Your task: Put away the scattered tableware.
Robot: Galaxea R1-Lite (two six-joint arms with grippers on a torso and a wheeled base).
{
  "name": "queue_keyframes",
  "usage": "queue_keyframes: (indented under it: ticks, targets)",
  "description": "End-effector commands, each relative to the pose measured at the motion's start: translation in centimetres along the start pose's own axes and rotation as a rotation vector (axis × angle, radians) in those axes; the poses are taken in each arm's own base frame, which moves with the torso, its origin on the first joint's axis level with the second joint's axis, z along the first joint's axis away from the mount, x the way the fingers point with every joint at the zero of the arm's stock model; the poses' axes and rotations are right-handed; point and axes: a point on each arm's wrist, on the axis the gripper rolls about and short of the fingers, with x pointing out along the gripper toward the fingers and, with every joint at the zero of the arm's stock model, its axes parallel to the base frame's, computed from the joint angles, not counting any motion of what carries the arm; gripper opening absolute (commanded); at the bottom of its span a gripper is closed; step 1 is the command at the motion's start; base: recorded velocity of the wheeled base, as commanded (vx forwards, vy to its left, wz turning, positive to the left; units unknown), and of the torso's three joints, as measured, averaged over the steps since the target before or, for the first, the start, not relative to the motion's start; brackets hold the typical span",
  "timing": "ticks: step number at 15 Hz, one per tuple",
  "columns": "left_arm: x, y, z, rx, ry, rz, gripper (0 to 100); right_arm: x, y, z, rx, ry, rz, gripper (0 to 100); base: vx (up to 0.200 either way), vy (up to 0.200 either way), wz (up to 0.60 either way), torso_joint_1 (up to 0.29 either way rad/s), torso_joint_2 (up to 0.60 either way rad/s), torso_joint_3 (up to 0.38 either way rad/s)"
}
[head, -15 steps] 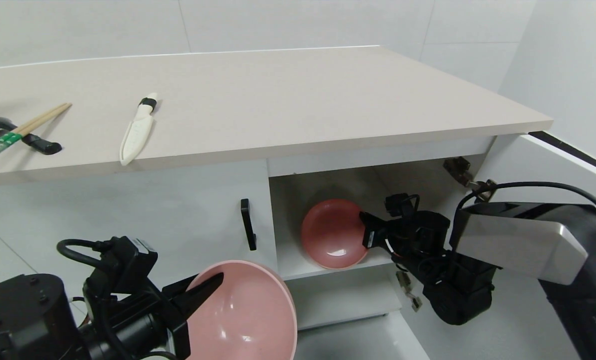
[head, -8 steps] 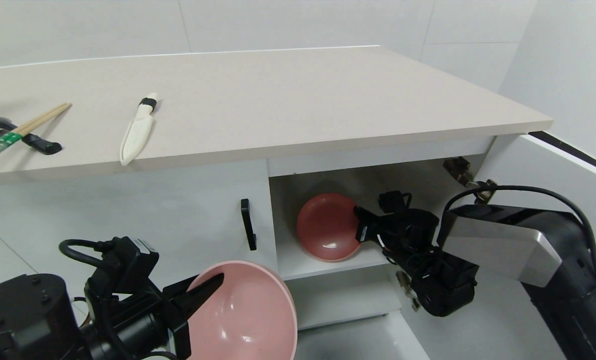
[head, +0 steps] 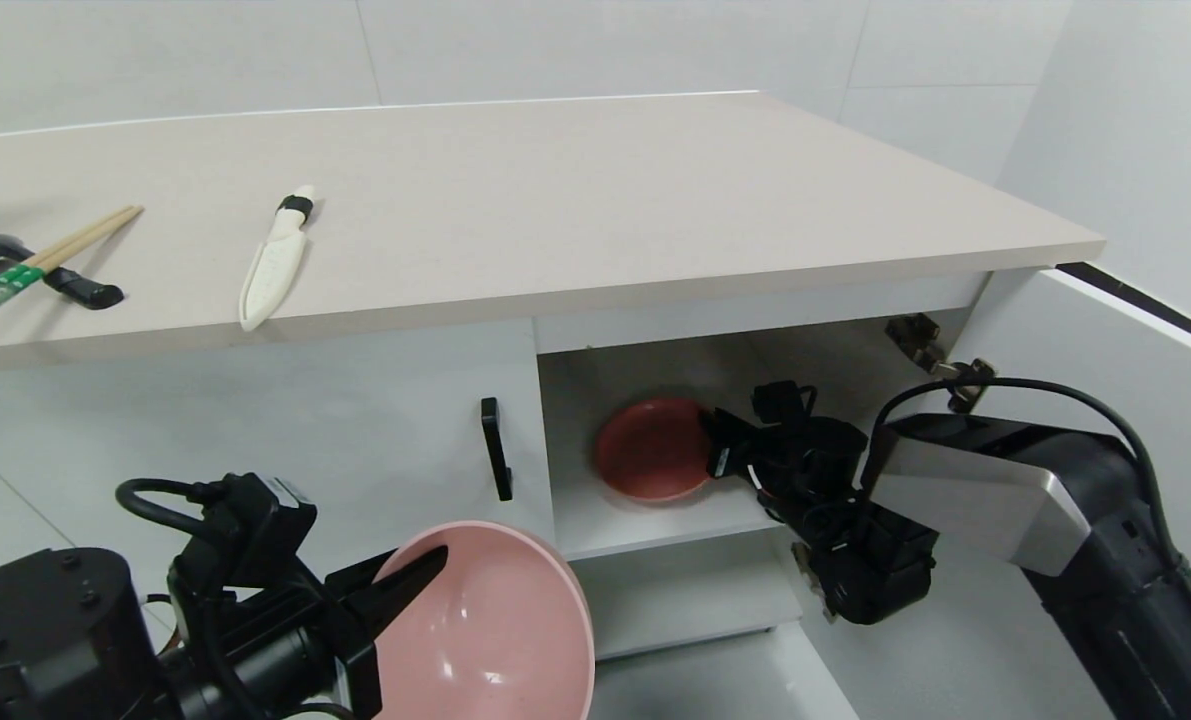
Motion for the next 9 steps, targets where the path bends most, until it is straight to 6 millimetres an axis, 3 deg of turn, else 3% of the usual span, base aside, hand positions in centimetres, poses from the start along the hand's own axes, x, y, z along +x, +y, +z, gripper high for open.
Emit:
queue_keyframes:
  ticks: [1, 4, 6, 8, 9]
  targets:
    - [0.0, 0.0, 0.0, -0.001, 0.000, 0.000, 0, 0.2, -0.2, -0.2, -0.001, -0.004, -0.004, 100, 0.000, 0.000, 0.00, 0.000, 0.00, 0.000]
    - [0.0, -0.1, 0.0, 0.001, 0.002, -0.008, 0, 0.2, -0.6, 0.0, -0.015, -0.008, -0.015, 100, 0.000, 0.000, 0.00, 0.000, 0.00, 0.000]
    - [0.0, -0.4, 0.0, 0.005, 0.002, -0.020, 0, -0.1, -0.6, 2.8, -0.041, -0.063, -0.018, 100, 0.000, 0.000, 0.00, 0.000, 0.00, 0.000]
    - [0.0, -0.9, 0.0, 0.015, 0.002, -0.050, 0, -2.3, 1.7, 4.3, -0.071, -0.025, 0.020, 100, 0.000, 0.000, 0.00, 0.000, 0.00, 0.000]
    - [0.0, -0.9, 0.0, 0.015, 0.002, -0.050, 0, -2.3, 1.7, 4.3, -0.071, -0.025, 0.020, 100, 0.000, 0.000, 0.00, 0.000, 0.00, 0.000]
